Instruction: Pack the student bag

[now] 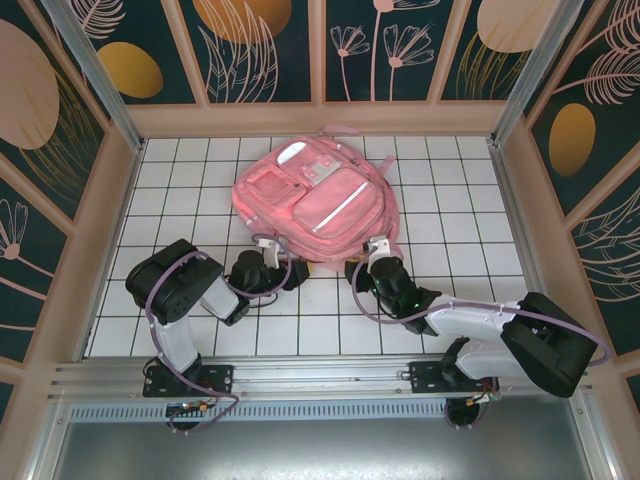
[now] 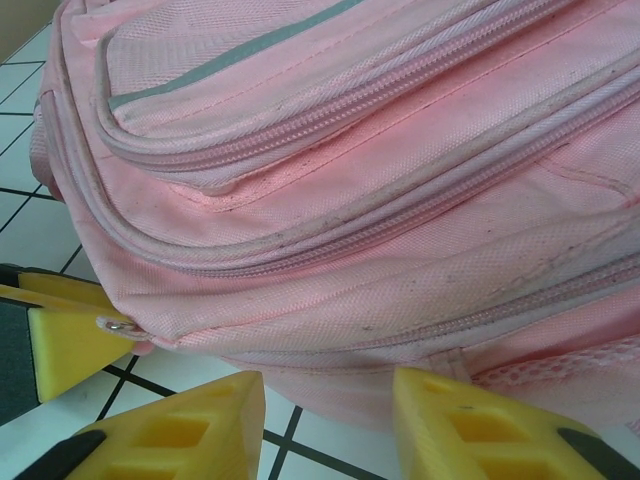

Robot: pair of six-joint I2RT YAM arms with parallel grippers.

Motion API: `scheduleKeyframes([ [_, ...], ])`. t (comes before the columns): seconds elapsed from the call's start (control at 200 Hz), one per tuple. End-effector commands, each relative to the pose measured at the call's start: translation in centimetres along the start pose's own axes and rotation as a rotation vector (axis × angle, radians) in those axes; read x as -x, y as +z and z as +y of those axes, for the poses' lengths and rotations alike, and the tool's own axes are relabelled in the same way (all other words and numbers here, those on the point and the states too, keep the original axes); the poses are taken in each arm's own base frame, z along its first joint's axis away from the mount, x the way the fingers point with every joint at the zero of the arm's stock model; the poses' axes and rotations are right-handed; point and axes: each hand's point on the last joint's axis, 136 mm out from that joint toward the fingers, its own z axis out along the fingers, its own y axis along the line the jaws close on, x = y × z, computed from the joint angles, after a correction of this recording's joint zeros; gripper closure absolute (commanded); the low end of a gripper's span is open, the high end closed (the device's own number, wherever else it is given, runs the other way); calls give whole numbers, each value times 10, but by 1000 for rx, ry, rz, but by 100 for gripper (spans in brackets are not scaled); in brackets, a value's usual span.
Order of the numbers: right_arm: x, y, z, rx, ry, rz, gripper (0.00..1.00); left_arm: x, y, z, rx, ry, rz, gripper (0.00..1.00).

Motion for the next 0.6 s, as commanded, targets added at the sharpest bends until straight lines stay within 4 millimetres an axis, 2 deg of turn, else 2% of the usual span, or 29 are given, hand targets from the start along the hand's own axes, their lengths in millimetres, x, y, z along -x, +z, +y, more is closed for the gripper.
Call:
scheduleKeyframes([
  [0.0, 6, 1, 3, 1, 20, -17, 61, 0, 1, 1, 0, 8, -3, 71],
  [0.14, 10, 2, 6, 7, 25, -22, 60, -1, 0, 7, 41, 16, 5, 86],
  [0.205, 11, 2, 6, 7, 26, -24, 60, -2, 0, 9, 58, 23, 12, 100],
  [0.305, 12, 2, 7, 9, 30, -25, 60, -3, 0, 11, 88, 34, 23, 100],
  [0.475, 10, 2, 6, 4, 36, -23, 60, -7, 4, -1, 94, 61, 36, 100],
  [0.596, 8, 1, 6, 11, 38, -19, 59, -7, -2, -4, 90, 57, 26, 100],
])
